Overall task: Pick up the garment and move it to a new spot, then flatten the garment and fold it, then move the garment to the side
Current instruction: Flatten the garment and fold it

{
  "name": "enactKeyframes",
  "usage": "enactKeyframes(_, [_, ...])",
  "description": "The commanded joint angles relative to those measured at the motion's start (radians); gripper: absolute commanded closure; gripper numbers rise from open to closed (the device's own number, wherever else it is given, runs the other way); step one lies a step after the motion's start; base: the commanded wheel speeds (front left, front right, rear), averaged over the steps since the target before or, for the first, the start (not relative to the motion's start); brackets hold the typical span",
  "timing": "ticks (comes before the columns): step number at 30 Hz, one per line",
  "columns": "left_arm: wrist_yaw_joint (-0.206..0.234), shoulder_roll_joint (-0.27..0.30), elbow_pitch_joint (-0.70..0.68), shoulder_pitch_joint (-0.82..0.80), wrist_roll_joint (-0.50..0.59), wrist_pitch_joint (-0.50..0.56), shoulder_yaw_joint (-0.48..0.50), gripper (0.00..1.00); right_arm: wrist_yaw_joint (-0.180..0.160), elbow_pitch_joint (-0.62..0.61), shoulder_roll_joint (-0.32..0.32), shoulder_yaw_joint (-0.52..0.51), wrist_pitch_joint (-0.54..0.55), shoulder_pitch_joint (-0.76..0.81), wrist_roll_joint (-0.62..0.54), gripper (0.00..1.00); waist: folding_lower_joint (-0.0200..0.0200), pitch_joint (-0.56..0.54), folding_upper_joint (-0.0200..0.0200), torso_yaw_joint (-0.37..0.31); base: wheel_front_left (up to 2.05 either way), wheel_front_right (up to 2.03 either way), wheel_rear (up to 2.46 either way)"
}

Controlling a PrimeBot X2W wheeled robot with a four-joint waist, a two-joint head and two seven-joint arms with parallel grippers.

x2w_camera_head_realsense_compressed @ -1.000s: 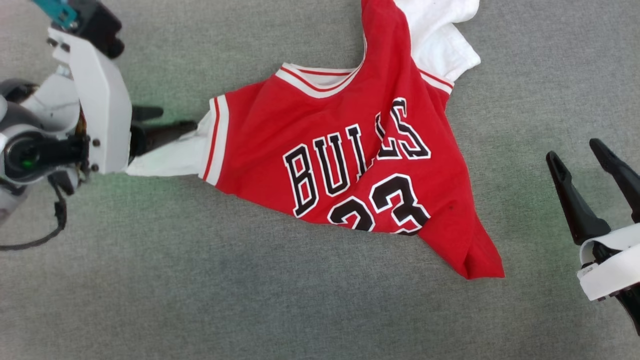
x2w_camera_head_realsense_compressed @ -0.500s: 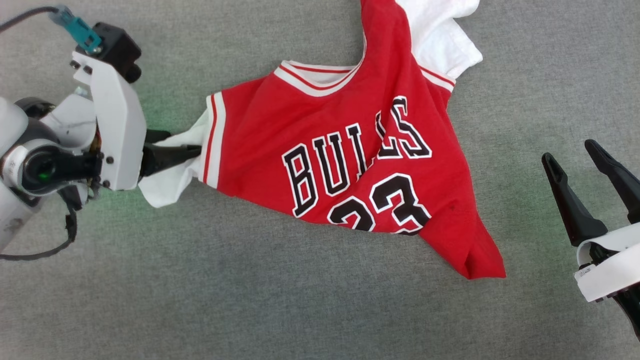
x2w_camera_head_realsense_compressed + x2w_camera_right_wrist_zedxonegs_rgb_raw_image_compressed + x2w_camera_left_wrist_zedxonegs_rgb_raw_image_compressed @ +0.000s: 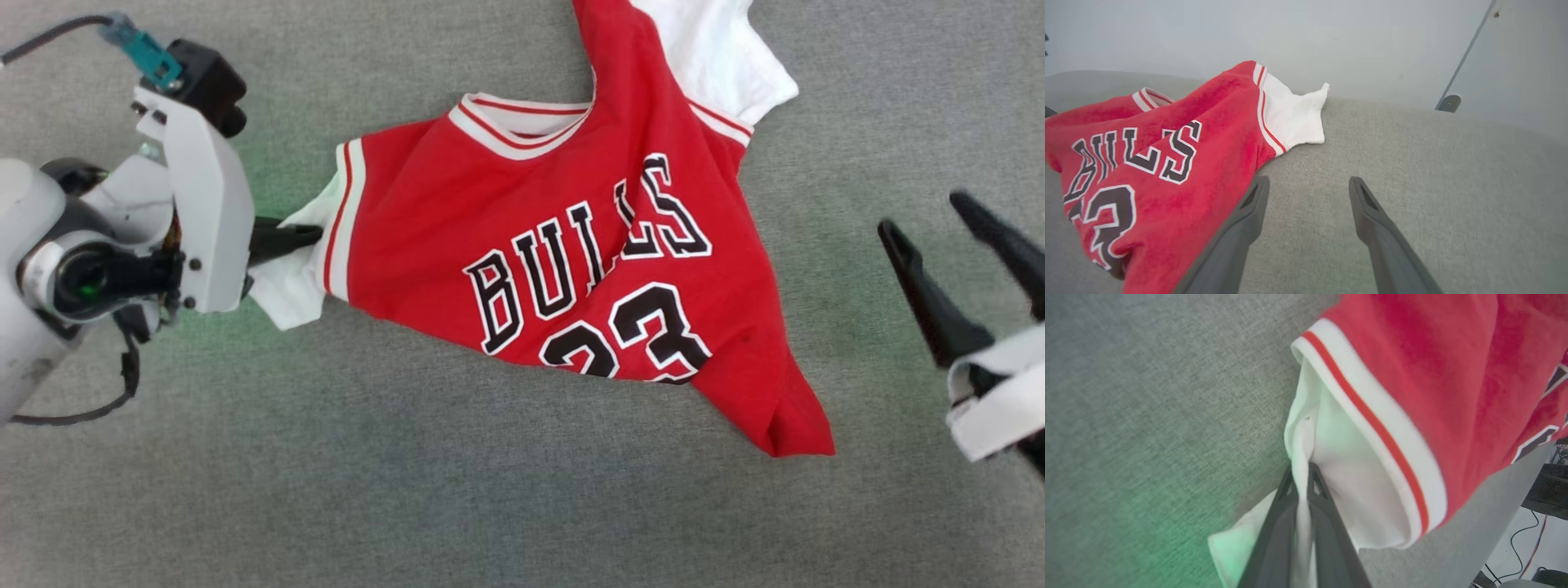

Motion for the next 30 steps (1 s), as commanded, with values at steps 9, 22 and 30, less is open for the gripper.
enactKeyframes(9, [-0.003, -0.079, -0.026, -0.066, 0.027, -0.031, -0.014, 1.0, -0.001, 0.124, -0.195, 0.217, 0.203, -0.401, 0.129, 0.0, 0.0, 0.047, 0.0, 0.084, 0.0, 0.0, 0.0])
enactKeyframes(22, [-0.003, -0.206, -0.093, -0.158, 0.052, -0.084, -0.052, 1.0, -0.001, 0.489, -0.363, 0.769, 0.346, -1.044, 0.221, 0.0, 0.0, 0.155, 0.0, 0.269, 0.0, 0.0, 0.0])
enactKeyframes(30, [-0.003, -0.236, -0.136, -0.185, 0.059, -0.12, -0.071, 1.0, -0.001, 0.628, -0.373, 1.077, 0.348, -1.289, 0.294, 0.0, 0.0, 0.204, 0.0, 0.331, 0.0, 0.0, 0.0])
